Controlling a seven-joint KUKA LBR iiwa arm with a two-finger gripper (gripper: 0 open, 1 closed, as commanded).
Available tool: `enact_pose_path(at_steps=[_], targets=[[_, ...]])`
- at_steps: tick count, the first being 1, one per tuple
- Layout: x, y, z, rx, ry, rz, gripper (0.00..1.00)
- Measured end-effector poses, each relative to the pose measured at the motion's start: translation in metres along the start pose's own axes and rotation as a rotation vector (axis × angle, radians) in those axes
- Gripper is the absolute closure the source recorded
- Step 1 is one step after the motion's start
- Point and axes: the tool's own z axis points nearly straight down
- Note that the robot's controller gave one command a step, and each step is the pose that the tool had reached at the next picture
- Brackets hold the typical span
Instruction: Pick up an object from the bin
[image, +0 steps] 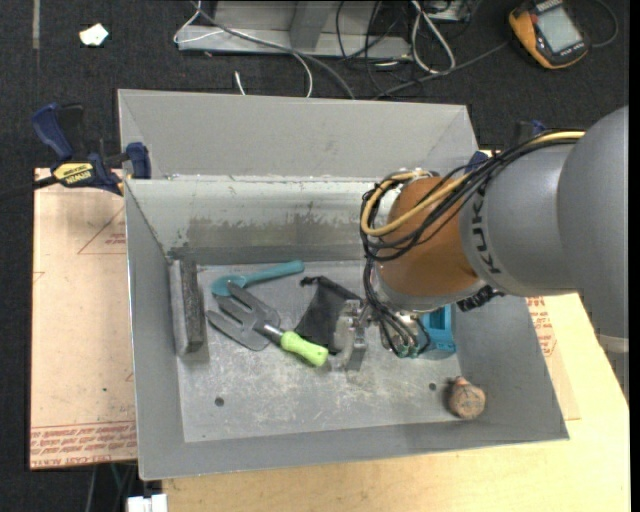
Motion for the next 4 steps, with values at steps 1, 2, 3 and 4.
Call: enact_pose_path(at_steps=[1, 2, 3, 4], targets=[[0.000, 0.000, 0.000, 0.000, 0.000, 0.000, 1.00], [-0.006, 0.007, -0.061, 0.001, 0.003, -0.019, 1.00], [-0.003, 0.010, -0.092, -0.001, -0.001, 0.043, 1.00], [-0.023, 0.029, -0.034, -0.001, -0.008, -0.224, 1.00]])
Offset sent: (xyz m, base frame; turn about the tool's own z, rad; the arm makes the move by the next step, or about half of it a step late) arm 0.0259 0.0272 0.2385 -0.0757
